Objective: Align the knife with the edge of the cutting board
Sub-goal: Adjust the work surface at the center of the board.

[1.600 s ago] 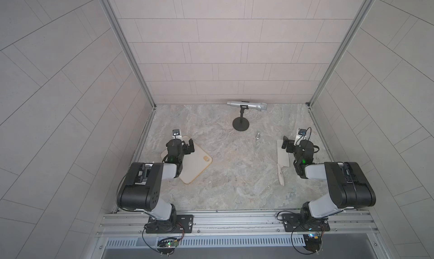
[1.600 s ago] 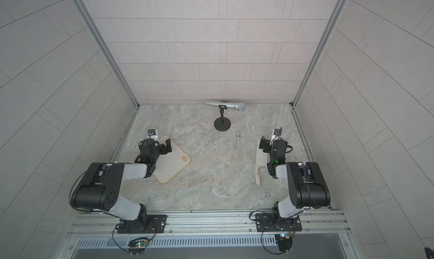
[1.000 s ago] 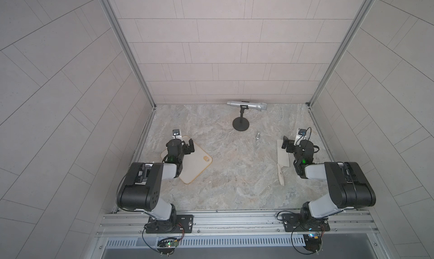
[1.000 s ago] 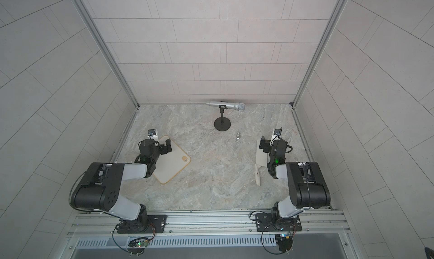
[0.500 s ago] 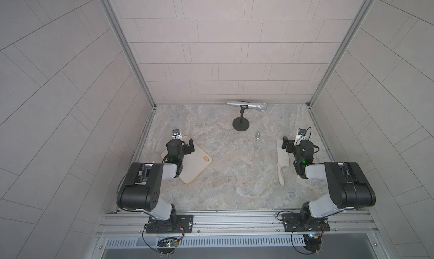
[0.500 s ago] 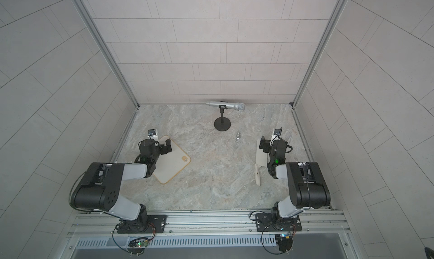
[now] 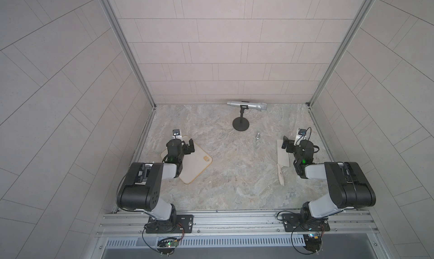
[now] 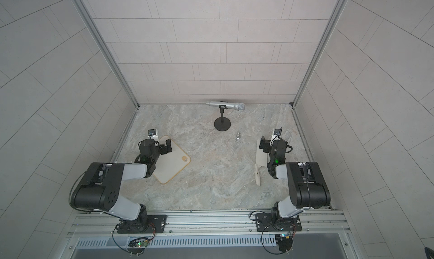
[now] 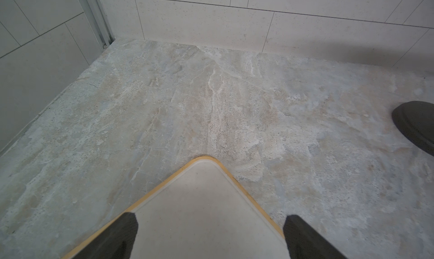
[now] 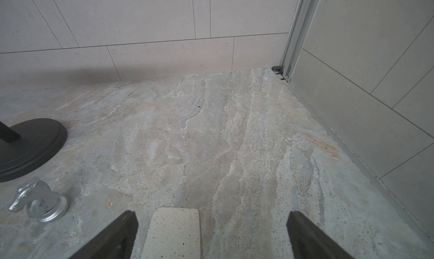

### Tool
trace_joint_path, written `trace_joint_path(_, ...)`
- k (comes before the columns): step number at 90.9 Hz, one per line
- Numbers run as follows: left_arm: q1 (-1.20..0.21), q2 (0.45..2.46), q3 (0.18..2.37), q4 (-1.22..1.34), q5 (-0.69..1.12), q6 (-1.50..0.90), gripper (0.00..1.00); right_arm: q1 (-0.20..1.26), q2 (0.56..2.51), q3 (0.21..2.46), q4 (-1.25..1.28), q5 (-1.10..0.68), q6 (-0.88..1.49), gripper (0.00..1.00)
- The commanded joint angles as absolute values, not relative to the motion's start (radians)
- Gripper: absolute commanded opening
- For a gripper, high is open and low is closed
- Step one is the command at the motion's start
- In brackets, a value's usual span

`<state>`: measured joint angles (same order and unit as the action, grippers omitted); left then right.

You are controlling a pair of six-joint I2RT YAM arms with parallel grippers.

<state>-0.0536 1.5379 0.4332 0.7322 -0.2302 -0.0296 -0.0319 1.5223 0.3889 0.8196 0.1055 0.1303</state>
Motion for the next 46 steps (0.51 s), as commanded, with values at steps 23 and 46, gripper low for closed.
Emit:
trace_joint_path(23,-0.041,1.527,0.449,0.723,-0.147,-0.015,1.0,-0.02,1.503,0.403,0.789,0.125,0.119,1.0)
trace_joint_path(46,-0.041,1.501,0.452,0.697,-0.14,-0.011,1.0,-0.012,1.466,0.42,0.733,0.143,0.117,1.0)
